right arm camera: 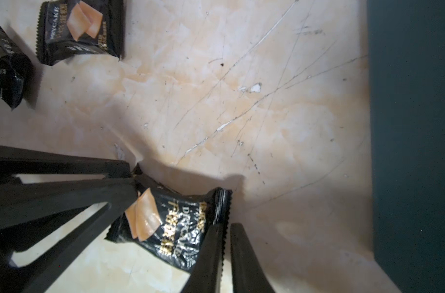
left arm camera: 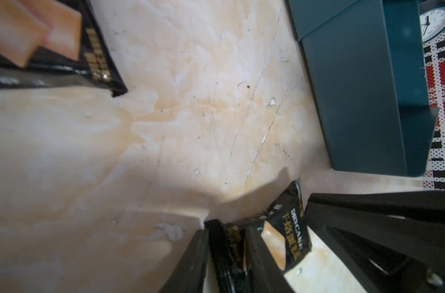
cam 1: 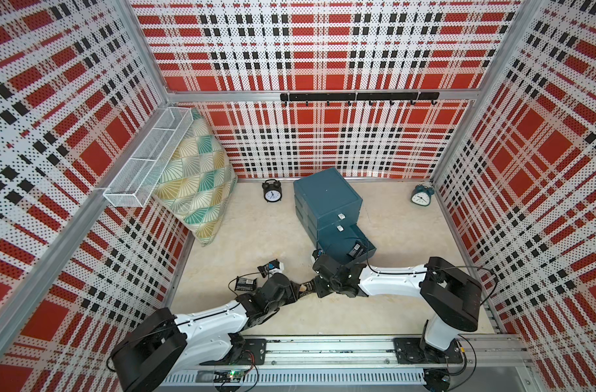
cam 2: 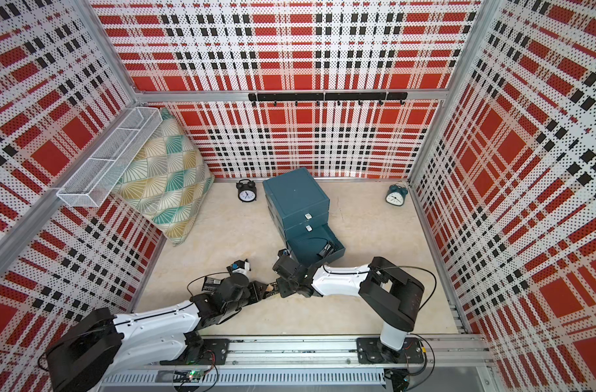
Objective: Place the cookies into the drawer by color
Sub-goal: Pick up the cookie at the center of the board.
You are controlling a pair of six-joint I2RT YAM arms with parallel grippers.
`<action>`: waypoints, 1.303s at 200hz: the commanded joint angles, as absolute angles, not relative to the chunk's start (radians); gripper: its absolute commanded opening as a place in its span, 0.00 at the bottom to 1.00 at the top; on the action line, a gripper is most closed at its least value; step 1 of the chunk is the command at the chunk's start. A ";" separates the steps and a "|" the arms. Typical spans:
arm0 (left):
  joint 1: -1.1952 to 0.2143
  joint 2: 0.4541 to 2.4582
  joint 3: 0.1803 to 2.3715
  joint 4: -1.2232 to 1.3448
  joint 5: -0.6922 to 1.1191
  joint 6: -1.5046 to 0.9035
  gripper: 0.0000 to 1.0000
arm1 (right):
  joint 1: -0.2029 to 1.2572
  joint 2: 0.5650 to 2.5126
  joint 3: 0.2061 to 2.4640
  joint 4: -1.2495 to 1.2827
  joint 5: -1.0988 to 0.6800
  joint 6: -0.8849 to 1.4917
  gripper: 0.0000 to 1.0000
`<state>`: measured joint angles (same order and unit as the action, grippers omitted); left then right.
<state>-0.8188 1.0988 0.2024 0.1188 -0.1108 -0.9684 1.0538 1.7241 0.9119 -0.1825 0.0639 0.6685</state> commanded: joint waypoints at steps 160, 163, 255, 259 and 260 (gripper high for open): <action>-0.766 1.182 0.155 0.222 -0.132 -0.915 0.20 | 1.124 1.655 0.807 -0.026 -0.042 0.692 0.29; -0.762 1.182 0.156 0.224 -0.128 -0.912 0.20 | 1.129 1.655 0.811 -0.031 -0.035 0.691 0.29; -0.683 1.150 0.126 0.270 -0.057 -0.877 0.19 | 1.160 1.640 0.850 -0.048 0.016 0.644 0.13; -0.683 1.150 0.125 0.273 -0.057 -0.877 0.19 | 1.160 1.642 0.850 -0.046 0.014 0.646 0.13; -0.683 1.151 0.125 0.273 -0.057 -0.877 0.19 | 1.160 1.643 0.850 -0.047 0.014 0.646 0.13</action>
<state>-0.6930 1.1526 0.1509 0.2886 -0.0719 -0.8963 1.1549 1.6623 0.8257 -0.0513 -0.0032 0.6559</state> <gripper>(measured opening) 0.193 0.139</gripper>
